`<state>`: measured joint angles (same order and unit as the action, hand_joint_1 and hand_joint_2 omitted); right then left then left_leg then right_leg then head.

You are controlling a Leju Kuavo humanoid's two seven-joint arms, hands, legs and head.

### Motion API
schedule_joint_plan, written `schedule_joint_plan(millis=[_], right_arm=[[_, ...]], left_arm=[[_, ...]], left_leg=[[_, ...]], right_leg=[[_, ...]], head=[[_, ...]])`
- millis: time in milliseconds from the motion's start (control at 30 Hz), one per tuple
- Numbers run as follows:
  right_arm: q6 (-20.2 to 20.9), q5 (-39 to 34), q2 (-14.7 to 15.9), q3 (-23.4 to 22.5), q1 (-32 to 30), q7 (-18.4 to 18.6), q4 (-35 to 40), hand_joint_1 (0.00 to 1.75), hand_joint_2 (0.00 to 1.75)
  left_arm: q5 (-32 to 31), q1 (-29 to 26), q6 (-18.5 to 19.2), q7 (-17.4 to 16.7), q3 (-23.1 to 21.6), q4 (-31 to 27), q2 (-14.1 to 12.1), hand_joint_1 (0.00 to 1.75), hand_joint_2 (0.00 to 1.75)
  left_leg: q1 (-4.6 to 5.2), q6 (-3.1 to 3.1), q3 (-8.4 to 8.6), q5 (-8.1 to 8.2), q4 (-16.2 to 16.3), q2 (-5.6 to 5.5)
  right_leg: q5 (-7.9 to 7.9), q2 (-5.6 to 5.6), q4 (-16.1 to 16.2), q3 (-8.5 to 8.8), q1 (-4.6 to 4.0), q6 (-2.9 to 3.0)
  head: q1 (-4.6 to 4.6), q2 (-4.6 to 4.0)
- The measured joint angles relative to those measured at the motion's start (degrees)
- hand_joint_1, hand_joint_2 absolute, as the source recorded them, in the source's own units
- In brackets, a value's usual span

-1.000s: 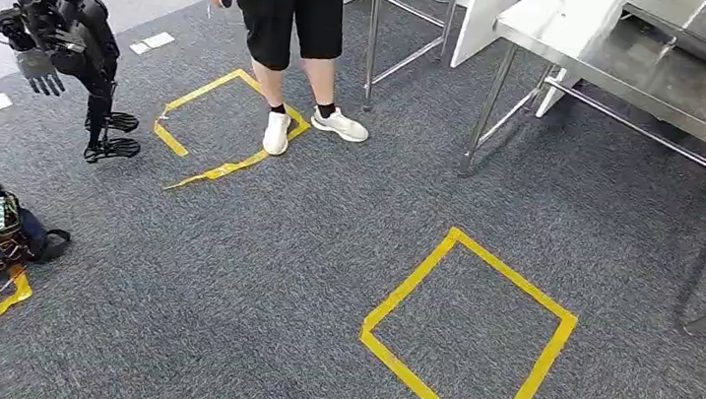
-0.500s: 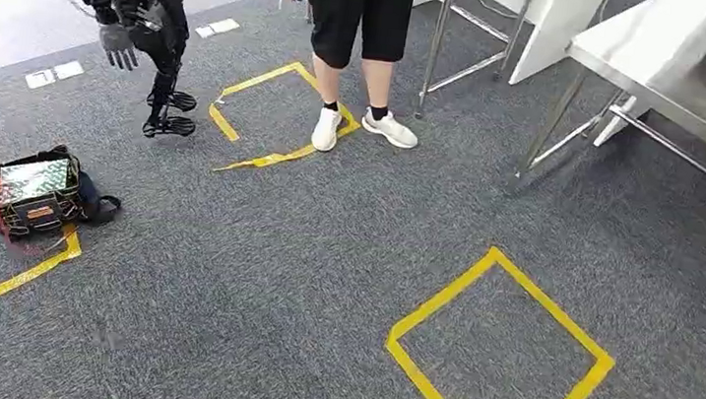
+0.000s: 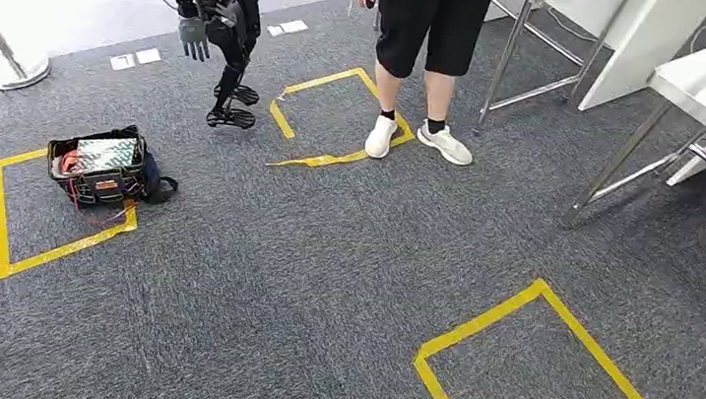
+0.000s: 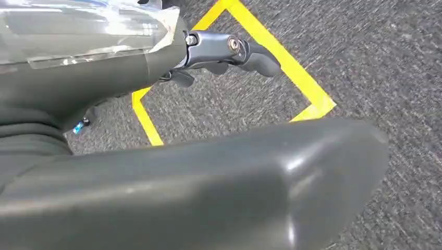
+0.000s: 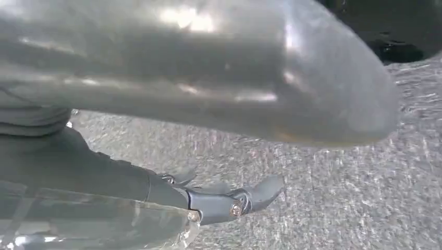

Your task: Take the parts from the cabinet and place them on the table.

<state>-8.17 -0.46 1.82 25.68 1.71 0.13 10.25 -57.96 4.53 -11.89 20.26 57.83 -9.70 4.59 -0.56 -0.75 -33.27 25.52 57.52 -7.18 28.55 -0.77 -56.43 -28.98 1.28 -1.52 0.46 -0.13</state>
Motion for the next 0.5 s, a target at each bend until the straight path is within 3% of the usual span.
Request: schedule_joint_plan(millis=[33,67,100,167,200,233,267,300,333,367,433,500], right_arm=[[0.00,0.02,-0.07,0.00,0.13,0.00,0.00,0.00,0.00],[0.00,0.02,0.04,0.00,0.11,-0.04,0.00,0.00,0.00],[0.00,0.02,0.04,0.00,-0.13,-0.04,0.00,0.00,0.00],[0.00,0.02,0.11,0.00,-0.36,-0.02,-0.04,0.00,0.00],[0.00,0.02,0.11,0.00,-0.38,-0.02,-0.07,0.00,0.00],[0.00,0.22,0.09,0.00,-0.36,0.00,-0.05,0.00,0.00],[0.02,0.66,0.09,0.07,-0.34,0.04,-0.04,0.00,0.00],[0.20,1.07,0.09,0.31,-0.31,0.13,-0.04,0.00,0.00],[0.30,1.27,0.11,0.52,-0.29,0.24,-0.04,0.00,0.00],[0.37,1.42,0.41,0.65,-0.31,0.37,-0.07,0.00,0.00],[0.59,1.62,0.55,1.07,-0.13,0.44,-0.07,0.00,0.00],[0.70,1.64,0.55,1.22,0.16,0.46,-0.04,0.00,0.00]], left_arm=[[0.00,-0.06,0.00,0.00,0.00,0.00,-0.04,0.00,0.00],[0.00,-0.04,0.02,0.00,0.00,0.00,0.00,0.00,0.00],[0.00,0.05,0.02,0.00,0.00,0.00,0.02,0.00,0.00],[-0.02,0.06,0.02,0.00,-0.02,0.00,0.09,0.00,0.00],[-0.02,-0.02,0.02,0.00,0.00,0.00,0.09,0.00,0.00],[0.02,-0.10,0.02,0.00,0.00,0.00,0.09,0.00,0.00],[0.24,-0.12,0.02,0.09,0.00,0.00,0.07,0.00,0.00],[0.44,-0.12,0.09,0.46,0.00,0.00,0.00,0.00,0.00],[0.52,-0.10,0.13,0.76,0.00,0.00,-0.04,0.00,0.00],[0.52,-0.01,0.17,1.05,0.00,0.00,0.09,0.00,0.00],[0.59,-0.11,0.15,1.33,0.00,0.00,0.09,0.00,0.00],[0.61,-0.44,0.04,1.40,0.00,0.00,0.07,0.00,0.00]], left_leg=[[0.05,0.00,-0.65,1.11,1.29,2.40],[0.14,0.10,-1.97,3.38,4.18,4.67],[-0.02,0.34,-4.34,6.33,9.30,6.08],[-0.17,0.66,-8.14,9.49,17.36,6.75],[-0.26,0.79,-8.54,9.23,18.33,6.90],[-0.30,0.80,-7.63,7.76,16.69,7.05],[-0.41,0.81,-5.50,5.56,12.94,7.33],[-0.57,0.84,-2.23,3.05,7.19,8.50],[-0.66,0.88,0.62,1.83,2.56,11.04],[-0.36,0.68,1.23,2.28,1.15,12.74],[0.02,-0.20,0.73,2.08,1.16,10.77],[0.38,-1.04,0.50,1.65,0.90,9.19]], right_leg=[[-0.17,0.47,0.06,0.08,0.15,0.37],[-0.23,0.85,0.06,-0.01,0.08,1.12],[-0.17,1.50,0.05,-0.05,-0.10,1.19],[-0.09,2.76,0.02,-0.16,-0.40,1.27],[-0.08,3.32,0.02,-0.16,-0.41,1.25],[-0.02,4.26,0.02,-0.19,-0.41,1.29],[0.06,4.72,0.02,-0.34,-0.38,1.34],[0.30,5.35,0.00,-0.10,-0.32,1.19],[0.53,5.91,-0.10,0.18,-0.35,0.86],[1.01,6.43,-0.45,0.12,-1.40,0.29],[1.11,7.61,-0.31,0.72,-1.18,-0.30],[1.19,9.11,-0.19,1.30,-1.22,-0.91]], head=[[-0.02,0.00],[-0.44,0.00],[-0.68,0.00],[-0.68,0.00],[-0.68,0.00],[-0.70,0.00],[-0.88,0.00],[-0.90,0.00],[-0.92,0.00],[-0.98,0.00],[-0.28,0.00],[-0.35,0.00]])
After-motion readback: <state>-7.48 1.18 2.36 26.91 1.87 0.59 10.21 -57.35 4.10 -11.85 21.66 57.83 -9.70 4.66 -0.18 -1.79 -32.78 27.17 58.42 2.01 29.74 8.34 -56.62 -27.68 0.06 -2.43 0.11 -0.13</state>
